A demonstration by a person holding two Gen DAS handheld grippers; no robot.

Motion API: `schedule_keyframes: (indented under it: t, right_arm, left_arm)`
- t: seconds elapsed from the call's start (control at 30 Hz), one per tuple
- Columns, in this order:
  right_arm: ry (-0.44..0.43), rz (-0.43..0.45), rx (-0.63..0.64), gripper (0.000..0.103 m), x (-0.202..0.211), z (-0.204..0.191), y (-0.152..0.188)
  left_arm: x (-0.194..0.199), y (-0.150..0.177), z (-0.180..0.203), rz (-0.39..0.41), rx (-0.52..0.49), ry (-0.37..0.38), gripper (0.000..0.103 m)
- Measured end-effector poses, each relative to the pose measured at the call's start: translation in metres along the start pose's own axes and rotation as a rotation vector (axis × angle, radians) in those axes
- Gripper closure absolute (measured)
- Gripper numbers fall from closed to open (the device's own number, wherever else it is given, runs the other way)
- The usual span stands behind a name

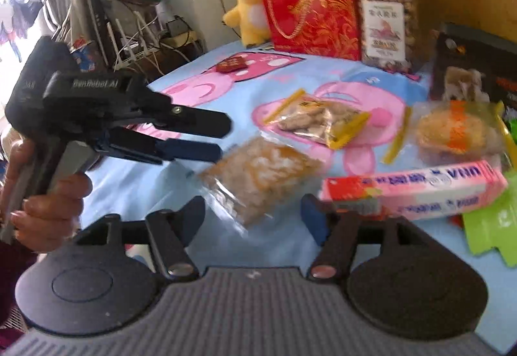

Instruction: Organize snacks

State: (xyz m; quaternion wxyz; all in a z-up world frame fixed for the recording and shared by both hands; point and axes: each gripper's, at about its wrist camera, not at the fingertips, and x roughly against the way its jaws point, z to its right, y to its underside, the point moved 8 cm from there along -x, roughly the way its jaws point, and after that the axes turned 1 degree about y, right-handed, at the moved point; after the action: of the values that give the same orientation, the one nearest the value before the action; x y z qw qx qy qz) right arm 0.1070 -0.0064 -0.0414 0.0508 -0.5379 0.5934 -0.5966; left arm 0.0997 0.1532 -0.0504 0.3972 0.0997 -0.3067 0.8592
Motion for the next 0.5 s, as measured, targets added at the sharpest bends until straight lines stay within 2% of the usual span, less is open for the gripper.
schedule_keyframes:
  t: [0.07,0.17,0.23,0.33,0.47,0.5]
  right_arm:
    - [0.029,0.012,0.053,0.033,0.006,-0.012,0.006]
    - [0.019,0.027,0.100,0.037,0.011,-0.019,0.012]
    - [0.003,0.026,0.094,0.037,0.017,-0.016,0.014]
    - [-0.031,0.030,0.022,0.037,0.021,-0.012,0.014]
    - [-0.128,0.032,-0.176,0.038,0.022,-0.001,0.010]
    - [-0.152,0.031,-0.233,0.044,0.020,0.004,0.008]
  left_arm:
    - [-0.001,0.008,0.008,-0.029,0.009,0.066,0.063]
    - [0.010,0.009,0.007,0.013,-0.036,-0.022,0.062]
    - [0.026,-0.002,0.000,0.069,-0.030,-0.052,0.056]
    - [0.041,-0.020,-0.014,0.122,0.003,-0.095,0.045]
    - [0.022,-0.023,-0.026,0.041,0.035,-0.089,0.045]
    - [0.018,-0.023,-0.026,0.035,0.043,-0.057,0.045]
